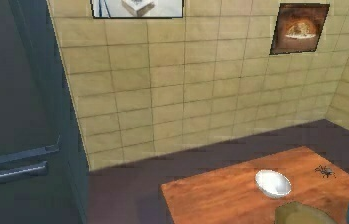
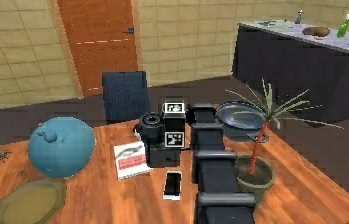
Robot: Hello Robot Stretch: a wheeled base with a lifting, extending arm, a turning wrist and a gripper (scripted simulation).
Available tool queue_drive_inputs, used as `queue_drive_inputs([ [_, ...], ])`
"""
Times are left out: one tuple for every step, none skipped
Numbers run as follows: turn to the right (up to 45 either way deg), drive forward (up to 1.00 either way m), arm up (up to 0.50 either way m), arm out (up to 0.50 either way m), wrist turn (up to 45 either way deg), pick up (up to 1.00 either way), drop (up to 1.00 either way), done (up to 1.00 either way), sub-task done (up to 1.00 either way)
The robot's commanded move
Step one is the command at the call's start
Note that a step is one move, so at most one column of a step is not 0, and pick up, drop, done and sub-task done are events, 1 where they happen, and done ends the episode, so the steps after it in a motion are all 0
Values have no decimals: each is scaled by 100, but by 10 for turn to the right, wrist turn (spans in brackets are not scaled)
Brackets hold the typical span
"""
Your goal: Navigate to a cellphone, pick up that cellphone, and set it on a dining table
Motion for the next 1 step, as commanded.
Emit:
queue_drive_inputs([
  [0,0,0,0,0,0,0,100,0],
])
